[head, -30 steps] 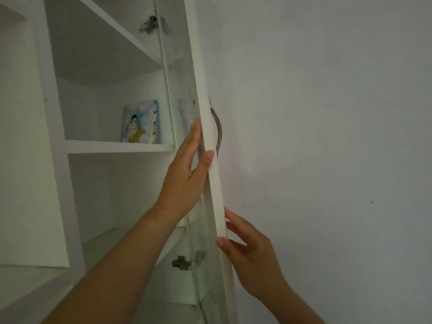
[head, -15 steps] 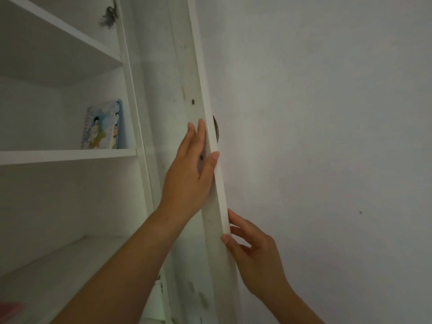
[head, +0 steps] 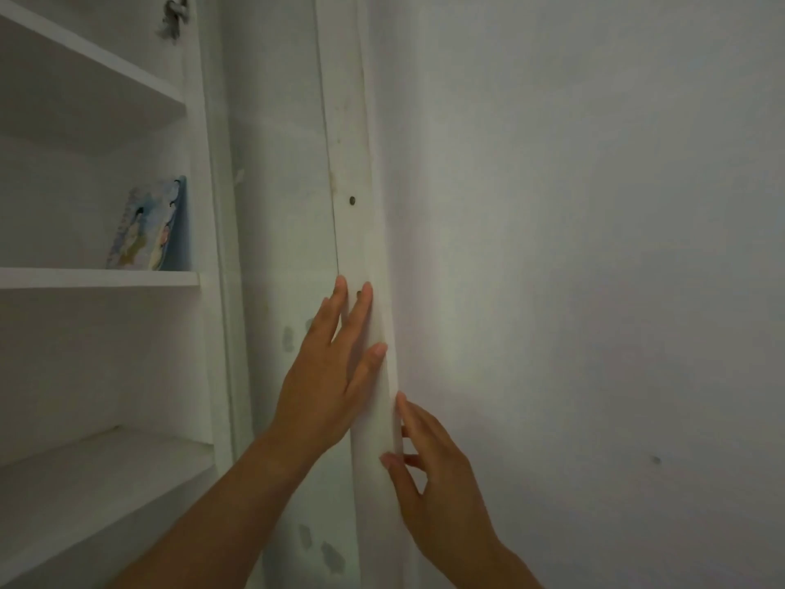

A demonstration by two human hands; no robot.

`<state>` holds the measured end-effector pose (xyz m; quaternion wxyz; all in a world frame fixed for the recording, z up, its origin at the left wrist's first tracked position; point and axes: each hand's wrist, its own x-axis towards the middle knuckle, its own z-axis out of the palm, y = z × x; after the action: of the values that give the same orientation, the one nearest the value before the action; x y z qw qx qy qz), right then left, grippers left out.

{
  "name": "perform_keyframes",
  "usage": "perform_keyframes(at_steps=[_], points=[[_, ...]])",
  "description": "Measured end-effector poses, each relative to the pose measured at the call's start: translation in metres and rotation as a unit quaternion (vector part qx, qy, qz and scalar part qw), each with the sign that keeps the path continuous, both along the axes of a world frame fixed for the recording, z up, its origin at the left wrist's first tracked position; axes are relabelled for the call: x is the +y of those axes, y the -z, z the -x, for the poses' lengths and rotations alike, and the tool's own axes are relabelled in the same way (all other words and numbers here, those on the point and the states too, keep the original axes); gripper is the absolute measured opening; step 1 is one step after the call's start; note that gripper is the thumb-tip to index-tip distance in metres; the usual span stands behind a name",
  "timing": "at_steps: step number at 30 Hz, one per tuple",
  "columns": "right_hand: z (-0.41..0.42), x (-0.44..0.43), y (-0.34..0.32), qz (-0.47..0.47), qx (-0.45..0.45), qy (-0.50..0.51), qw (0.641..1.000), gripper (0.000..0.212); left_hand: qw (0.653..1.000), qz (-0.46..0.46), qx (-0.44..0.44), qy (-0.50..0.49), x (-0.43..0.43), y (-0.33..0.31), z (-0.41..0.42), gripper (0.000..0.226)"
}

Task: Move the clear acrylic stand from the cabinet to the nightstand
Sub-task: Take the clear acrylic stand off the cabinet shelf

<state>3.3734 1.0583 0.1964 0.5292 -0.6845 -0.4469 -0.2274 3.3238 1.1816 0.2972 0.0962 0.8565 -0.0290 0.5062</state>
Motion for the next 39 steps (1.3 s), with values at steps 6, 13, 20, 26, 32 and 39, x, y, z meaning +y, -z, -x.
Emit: perform_keyframes(at_steps=[6,13,20,26,32,39], points=[[-0.032,-0.002,0.003,0.006,-0.019,0.029,0.999,0.066,1.000,-0.013,0.015,-0.018,0.001,0.005,-0.025,0.059],[-0.056,-0.004,0.009,0.047,-0.012,0.033,0.998,0.061,0.997,-0.040,0.034,-0.052,0.001,0.005,-0.052,0.064],[-0.069,0.000,0.015,0.054,-0.028,0.038,0.997,0.059,0.995,-0.047,0.020,-0.086,0.001,0.008,-0.064,0.065],[-0.070,0.000,0.014,0.041,-0.013,0.027,0.999,0.060,0.996,-0.048,0.016,-0.080,0.001,0.008,-0.064,0.067],[-0.062,-0.011,0.006,0.029,-0.035,0.012,0.999,0.056,0.995,-0.046,0.049,-0.077,0.002,0.006,-0.056,0.063],[-0.044,-0.017,-0.021,-0.042,-0.054,-0.003,0.998,0.044,0.982,-0.087,0.113,-0.126,0.018,0.003,-0.024,0.056]])
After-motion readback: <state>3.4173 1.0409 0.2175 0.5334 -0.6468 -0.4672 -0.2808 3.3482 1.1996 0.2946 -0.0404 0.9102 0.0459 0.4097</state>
